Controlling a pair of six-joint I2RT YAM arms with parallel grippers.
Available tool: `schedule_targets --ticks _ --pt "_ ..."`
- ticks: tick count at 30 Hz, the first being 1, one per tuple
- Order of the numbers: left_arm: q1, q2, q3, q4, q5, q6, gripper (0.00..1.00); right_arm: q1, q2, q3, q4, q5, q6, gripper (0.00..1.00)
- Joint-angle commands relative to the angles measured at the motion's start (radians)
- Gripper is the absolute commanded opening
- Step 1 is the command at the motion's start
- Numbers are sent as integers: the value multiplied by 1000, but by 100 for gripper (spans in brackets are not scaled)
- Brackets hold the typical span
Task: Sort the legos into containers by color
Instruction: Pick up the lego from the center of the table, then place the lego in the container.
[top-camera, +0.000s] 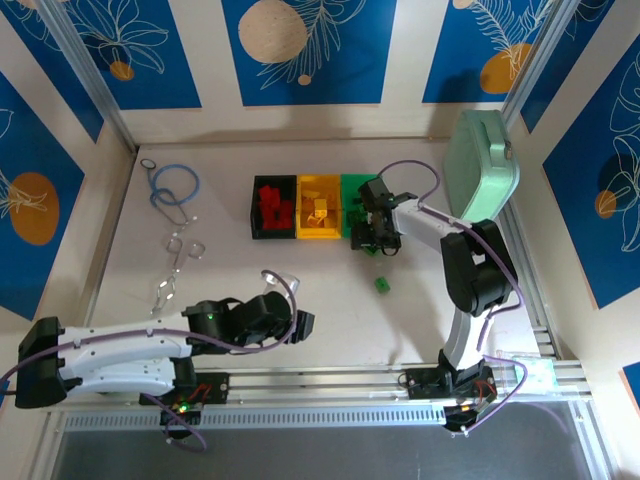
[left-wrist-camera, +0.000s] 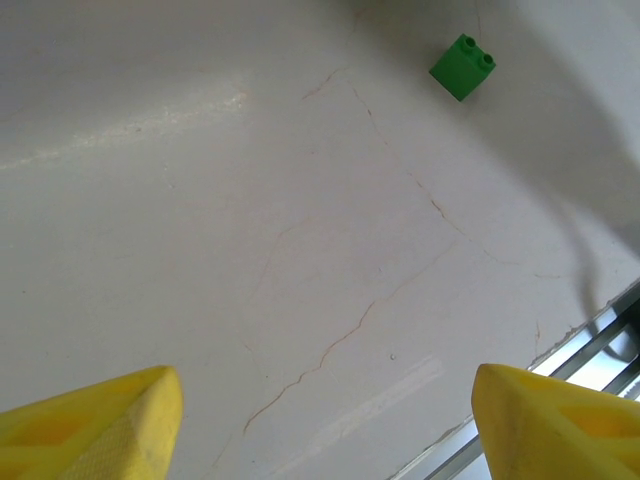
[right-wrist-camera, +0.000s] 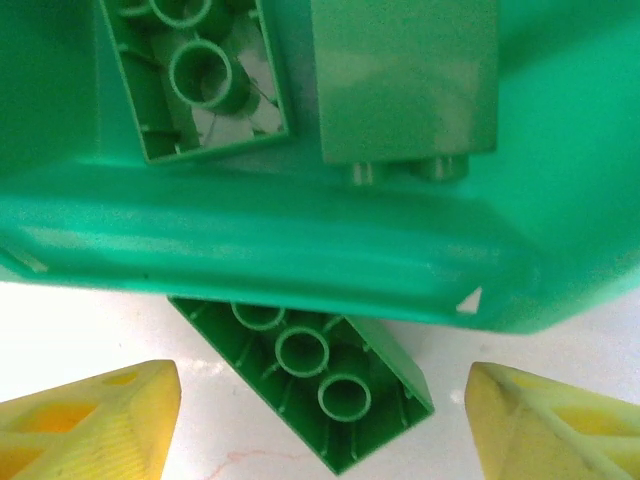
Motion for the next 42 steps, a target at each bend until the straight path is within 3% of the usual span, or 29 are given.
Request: schedule_targets --ticks 1,7,13,16,24,29,36,42 --pt "-12 -18 -18 -12 -31 -19 76 11 40 19 10 8 -23 74" --pt "-22 -27 -29 -15 -48 -28 75 44 65 8 26 31 -27 62" --pt "-28 -29 -37 -13 -54 -38 75 98 55 -15 16 82 -1 33" --pt "-29 -27 -37 -14 -57 -38 75 124 41 -34 17 83 14 27" --pt "-44 -29 -48 -15 -69 -47 75 266 -93 -79 -75 121 74 23" --pt "-48 -19 -78 8 -75 -58 74 283 -236 -45 -139 140 71 23" --pt "-68 45 -114 0 -103 -109 73 193 -284 150 -188 112 6 23" --pt "-149 105 -82 -30 -160 -136 73 34 -85 415 -259 36 -44 23"
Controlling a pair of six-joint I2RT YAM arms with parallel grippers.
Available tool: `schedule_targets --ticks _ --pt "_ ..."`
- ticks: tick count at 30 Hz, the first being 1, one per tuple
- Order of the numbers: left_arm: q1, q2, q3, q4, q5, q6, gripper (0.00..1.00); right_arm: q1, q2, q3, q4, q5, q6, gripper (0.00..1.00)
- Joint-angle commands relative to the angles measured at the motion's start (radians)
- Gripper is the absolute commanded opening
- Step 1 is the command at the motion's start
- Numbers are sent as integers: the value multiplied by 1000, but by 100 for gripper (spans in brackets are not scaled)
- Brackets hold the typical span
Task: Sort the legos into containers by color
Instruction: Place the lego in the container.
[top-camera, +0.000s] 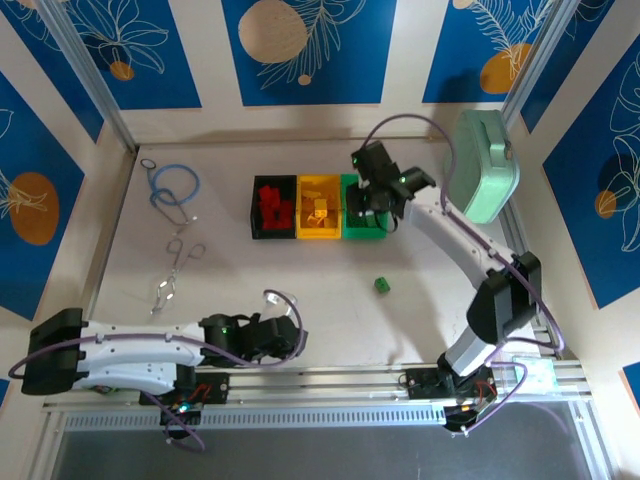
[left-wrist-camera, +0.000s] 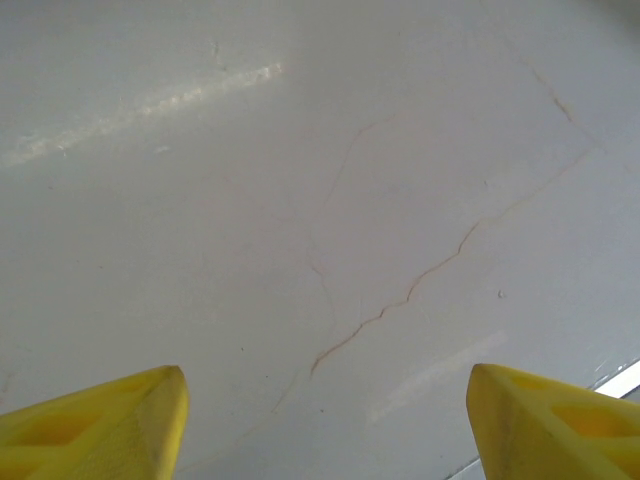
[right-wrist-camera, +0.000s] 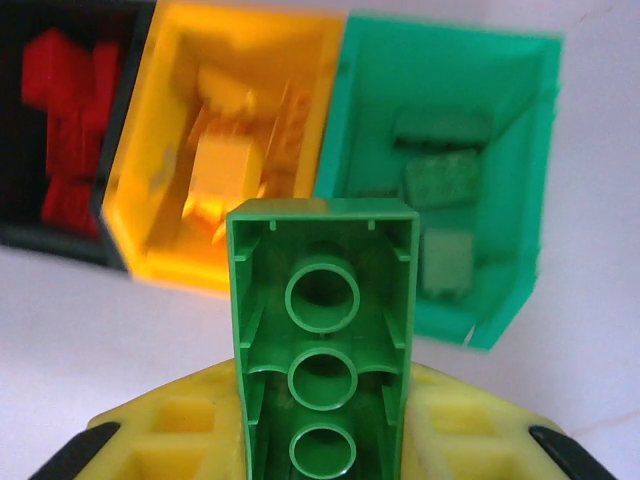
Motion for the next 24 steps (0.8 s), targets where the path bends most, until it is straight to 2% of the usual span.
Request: schedule_targets --ticks 1,9,14,24 --pt "-46 29 31 -40 -69 -39 73 -61 126 114 -86 -48 -49 22" --pt "-125 142 111 -81 -118 -46 73 -104 340 312 -152 -69 -48 22" --pt "-147 163 121 -50 -122 -51 73 -101 396 325 -150 -74 -34 22" --pt "-146 70 65 30 -139 -54 74 -78 442 281 -125 -67 -27 23"
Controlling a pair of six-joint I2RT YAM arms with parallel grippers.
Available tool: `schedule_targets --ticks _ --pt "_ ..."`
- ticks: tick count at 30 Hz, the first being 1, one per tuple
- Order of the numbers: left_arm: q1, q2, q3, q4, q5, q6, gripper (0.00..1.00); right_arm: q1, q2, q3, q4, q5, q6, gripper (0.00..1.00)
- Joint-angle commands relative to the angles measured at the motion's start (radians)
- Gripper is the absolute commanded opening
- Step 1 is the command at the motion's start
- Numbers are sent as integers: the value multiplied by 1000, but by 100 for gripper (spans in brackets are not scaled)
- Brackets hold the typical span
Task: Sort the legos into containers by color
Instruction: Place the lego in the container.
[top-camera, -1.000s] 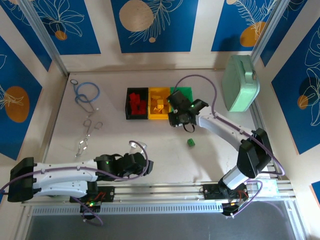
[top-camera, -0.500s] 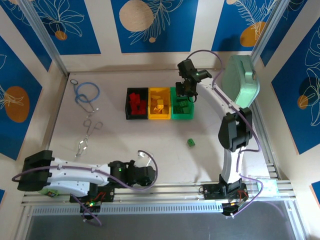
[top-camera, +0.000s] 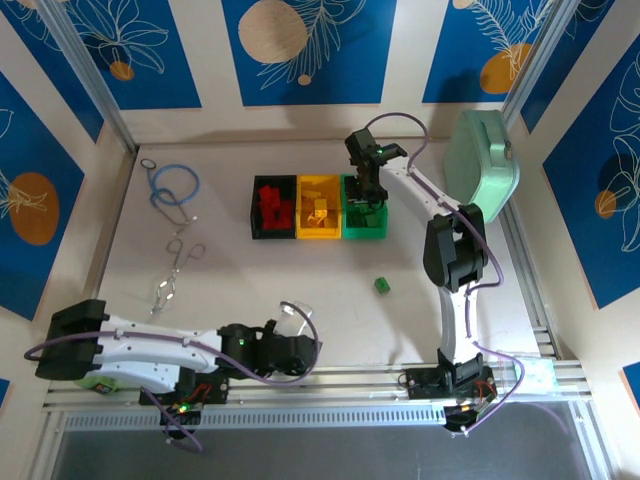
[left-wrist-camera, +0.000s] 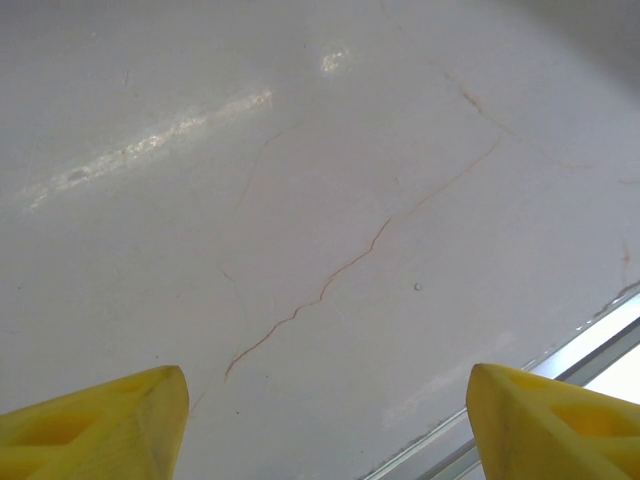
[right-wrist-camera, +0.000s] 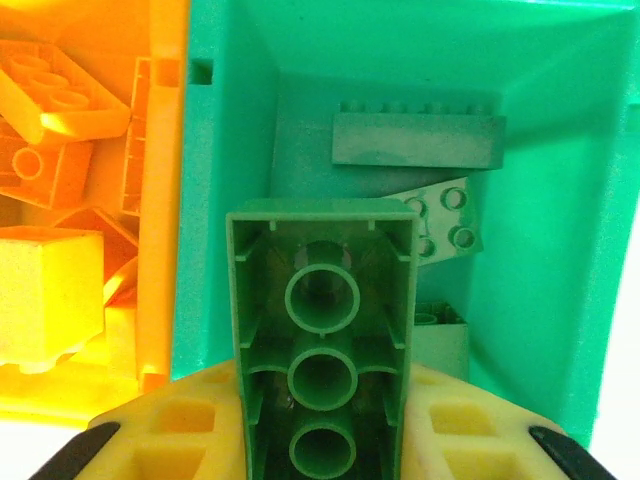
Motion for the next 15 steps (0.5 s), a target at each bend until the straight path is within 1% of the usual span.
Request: schedule_targets --ticks 1,7,9,10,13,14,15 --pt "-8 -38 -20 13 -39 -20 74 11 27 0 -9 -15 5 24" --pt "-8 -85 -22 -4 -48 -23 74 20 79 23 -38 6 19 27" --pt "-8 -99 -20 -7 -52 -20 74 25 80 24 -41 25 23 31" --pt "-8 -107 -17 -12 -56 -17 74 27 77 26 -45 32 24 39" --pt "-8 -120 -3 -35 -70 -3 74 35 53 33 -49 54 25 68" --pt "-9 -123 4 -40 -73 3 74 38 45 39 -55 67 29 73" --pt "-7 -125 12 -45 -78 10 74 44 32 49 -63 80 30 75"
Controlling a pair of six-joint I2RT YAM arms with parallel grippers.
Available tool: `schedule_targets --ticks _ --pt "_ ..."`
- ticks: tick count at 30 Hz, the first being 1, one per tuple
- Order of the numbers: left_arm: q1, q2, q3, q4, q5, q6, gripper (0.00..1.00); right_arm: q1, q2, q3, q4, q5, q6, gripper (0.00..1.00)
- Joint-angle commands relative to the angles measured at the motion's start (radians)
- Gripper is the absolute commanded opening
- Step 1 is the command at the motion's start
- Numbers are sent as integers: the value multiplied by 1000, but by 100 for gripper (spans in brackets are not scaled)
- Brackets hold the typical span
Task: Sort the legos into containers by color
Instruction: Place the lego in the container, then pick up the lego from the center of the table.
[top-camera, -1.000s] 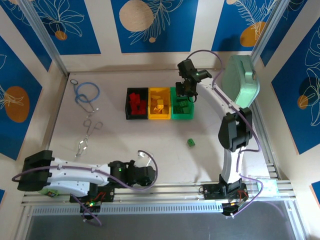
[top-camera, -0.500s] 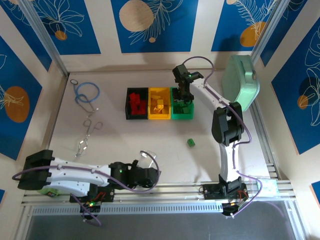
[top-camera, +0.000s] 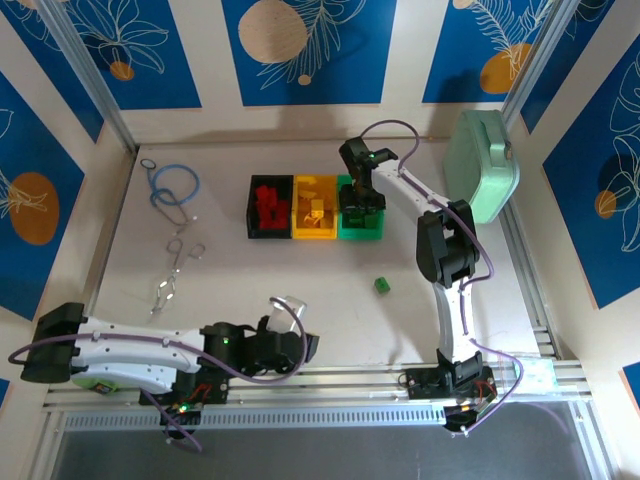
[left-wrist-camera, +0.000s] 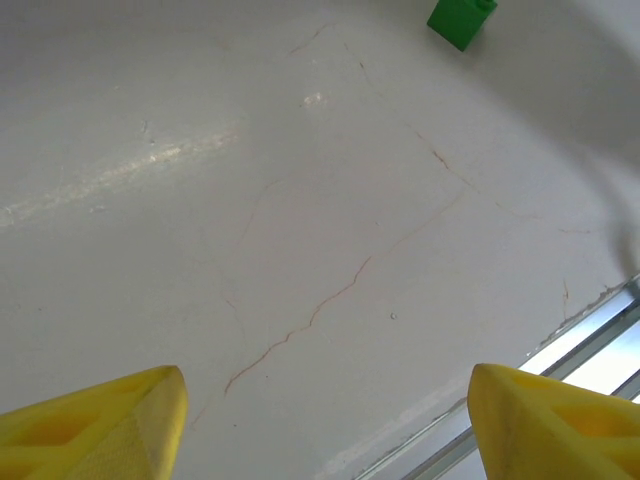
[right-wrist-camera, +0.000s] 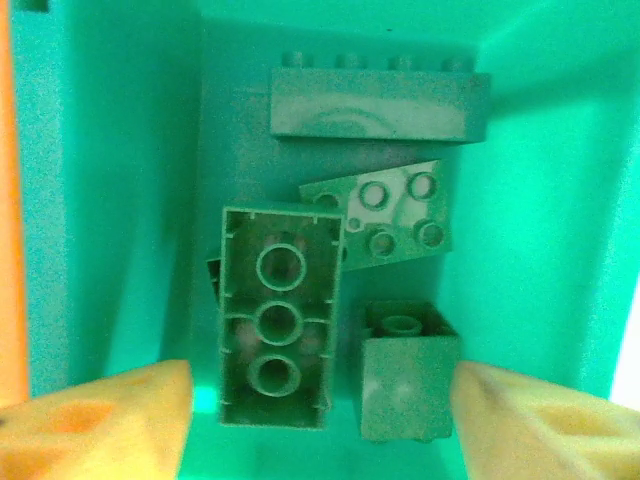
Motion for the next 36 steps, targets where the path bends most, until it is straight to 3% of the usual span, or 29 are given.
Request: schedule_targets --ticks 1,8,13,24,29,36 --pt "-6 -17 35 -46 -46 24 74 33 -51 47 -39 28 6 77" --pt "22 22 110 -37 -29 109 75 87 -256 53 -60 71 7 79" --pt "73 116 152 58 69 174 77 114 -497 -117 -1 65 32 82" --pt "241 514 373 239 355 307 81 232 -1067 -644 72 76 127 90" --pt "299 680 513 237 447 350 81 259 -1255 -729 0 155 115 94" --pt "336 867 707 184 502 391 81 261 -1452 -770 -87 168 123 95"
